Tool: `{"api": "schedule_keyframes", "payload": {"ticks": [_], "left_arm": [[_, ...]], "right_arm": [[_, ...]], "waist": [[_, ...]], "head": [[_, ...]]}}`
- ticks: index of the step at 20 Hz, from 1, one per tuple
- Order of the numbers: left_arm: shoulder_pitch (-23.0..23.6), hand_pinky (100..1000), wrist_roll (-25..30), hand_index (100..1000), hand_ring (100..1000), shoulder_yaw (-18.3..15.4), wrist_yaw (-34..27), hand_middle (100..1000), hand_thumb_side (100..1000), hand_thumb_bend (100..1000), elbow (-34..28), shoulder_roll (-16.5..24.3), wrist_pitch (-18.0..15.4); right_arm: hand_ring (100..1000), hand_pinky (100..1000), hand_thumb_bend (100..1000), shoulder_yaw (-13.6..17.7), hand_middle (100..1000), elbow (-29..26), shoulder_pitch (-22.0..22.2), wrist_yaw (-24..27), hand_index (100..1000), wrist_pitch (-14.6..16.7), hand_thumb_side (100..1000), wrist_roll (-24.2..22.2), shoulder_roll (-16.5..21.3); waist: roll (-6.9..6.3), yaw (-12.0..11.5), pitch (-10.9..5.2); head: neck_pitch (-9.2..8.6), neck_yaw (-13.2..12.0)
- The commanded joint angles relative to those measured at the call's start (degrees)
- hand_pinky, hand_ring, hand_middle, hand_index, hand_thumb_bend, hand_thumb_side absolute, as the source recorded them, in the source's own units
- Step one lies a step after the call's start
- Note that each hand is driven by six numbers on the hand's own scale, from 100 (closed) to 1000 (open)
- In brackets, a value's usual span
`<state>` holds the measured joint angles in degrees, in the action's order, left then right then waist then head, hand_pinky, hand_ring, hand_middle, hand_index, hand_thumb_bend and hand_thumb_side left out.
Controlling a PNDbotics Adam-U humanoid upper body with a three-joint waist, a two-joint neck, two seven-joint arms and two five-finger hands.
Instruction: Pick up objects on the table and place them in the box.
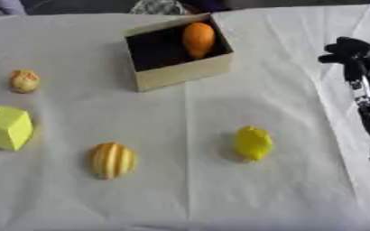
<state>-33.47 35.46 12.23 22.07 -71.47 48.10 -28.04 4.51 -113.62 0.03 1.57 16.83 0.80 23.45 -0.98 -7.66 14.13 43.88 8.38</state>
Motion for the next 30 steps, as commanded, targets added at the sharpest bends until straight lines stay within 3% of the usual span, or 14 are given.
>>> {"api": "schedule_keyframes", "payload": {"ticks": [1,5,10,17,26,30], "left_arm": [[-0.45,859,2.71,849,856,-2.83,-1.00,722,100,564,-5.88,3.74,-2.30],[-1.16,868,2.22,859,872,-3.47,-0.65,742,100,590,-7.35,3.69,-0.11],[-2.68,911,3.58,901,931,-1.93,3.13,809,100,666,-3.17,2.46,0.30],[-7.20,926,4.18,907,954,0.02,9.10,831,100,716,5.18,-0.94,-3.92],[-10.89,922,4.82,907,957,1.83,13.29,835,100,744,11.26,-5.09,-8.84],[-11.06,917,5.14,893,947,2.28,16.02,819,100,707,13.35,-5.88,-9.67]], "right_arm": [[746,969,100,-0.03,747,-0.97,-0.20,-0.32,852,-0.27,679,-0.05,0.59],[746,970,100,-0.07,747,-0.97,-0.13,-0.21,852,-0.35,679,-0.17,0.61],[746,971,100,-0.02,747,-0.97,-0.06,-0.12,852,-0.63,682,-0.17,0.33],[746,973,100,-0.18,746,-0.97,-0.35,0.13,852,-1.07,684,-0.42,0.14],[745,975,100,-0.22,745,-0.97,-0.84,0.66,852,-1.21,684,-0.54,0.00],[745,976,100,-0.21,745,-0.97,-0.90,0.58,852,-1.63,687,-0.44,-0.36]], "waist": [[-0.49,-0.11,-0.09],[-0.49,-0.16,-0.31],[-0.53,0.04,-0.37],[-0.60,0.26,-0.30],[-0.63,0.71,-0.06],[-0.66,0.85,0.11]], "head": [[0.23,-0.05],[0.23,-0.24],[0.23,-0.34],[0.23,-0.67],[0.23,-1.04],[0.23,-1.20]]}}
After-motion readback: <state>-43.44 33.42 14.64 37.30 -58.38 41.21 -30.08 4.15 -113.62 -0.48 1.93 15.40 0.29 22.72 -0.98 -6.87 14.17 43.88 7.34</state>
